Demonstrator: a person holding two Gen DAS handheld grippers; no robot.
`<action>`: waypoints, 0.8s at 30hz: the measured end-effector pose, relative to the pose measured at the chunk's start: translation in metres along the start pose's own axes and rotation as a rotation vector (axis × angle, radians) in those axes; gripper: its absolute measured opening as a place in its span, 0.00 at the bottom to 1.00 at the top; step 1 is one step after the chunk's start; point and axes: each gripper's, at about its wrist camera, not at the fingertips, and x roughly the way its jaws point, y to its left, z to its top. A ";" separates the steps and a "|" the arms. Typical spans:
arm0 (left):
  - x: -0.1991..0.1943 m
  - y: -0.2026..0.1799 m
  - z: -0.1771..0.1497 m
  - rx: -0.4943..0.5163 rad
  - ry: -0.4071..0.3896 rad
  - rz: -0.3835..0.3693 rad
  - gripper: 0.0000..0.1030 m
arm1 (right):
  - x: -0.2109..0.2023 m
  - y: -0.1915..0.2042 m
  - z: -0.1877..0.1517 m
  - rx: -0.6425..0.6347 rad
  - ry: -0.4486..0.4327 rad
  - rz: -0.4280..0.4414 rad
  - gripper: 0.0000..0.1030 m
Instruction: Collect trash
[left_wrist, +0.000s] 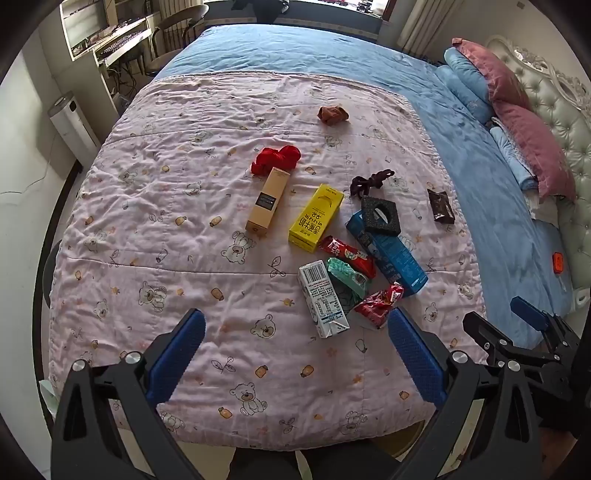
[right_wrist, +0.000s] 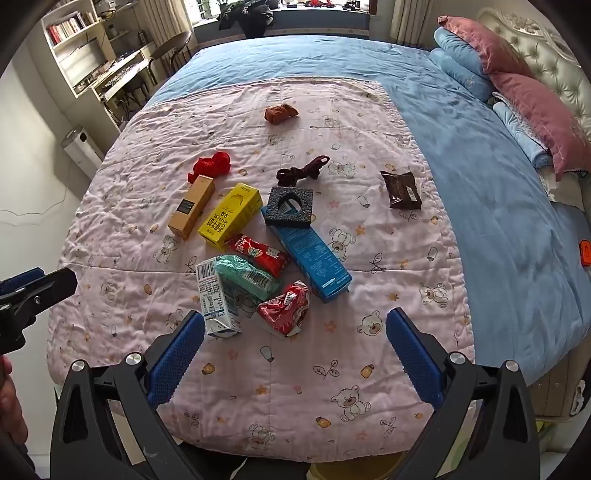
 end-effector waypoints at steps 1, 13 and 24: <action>0.000 0.000 0.000 -0.003 0.002 -0.001 0.96 | 0.001 0.000 0.000 -0.001 0.001 0.004 0.92; 0.002 0.003 -0.002 -0.006 0.026 0.005 0.96 | 0.000 -0.002 -0.001 -0.009 0.017 0.026 0.92; 0.011 0.000 -0.006 -0.018 0.048 0.017 0.96 | 0.002 -0.001 0.004 -0.014 0.018 0.051 0.92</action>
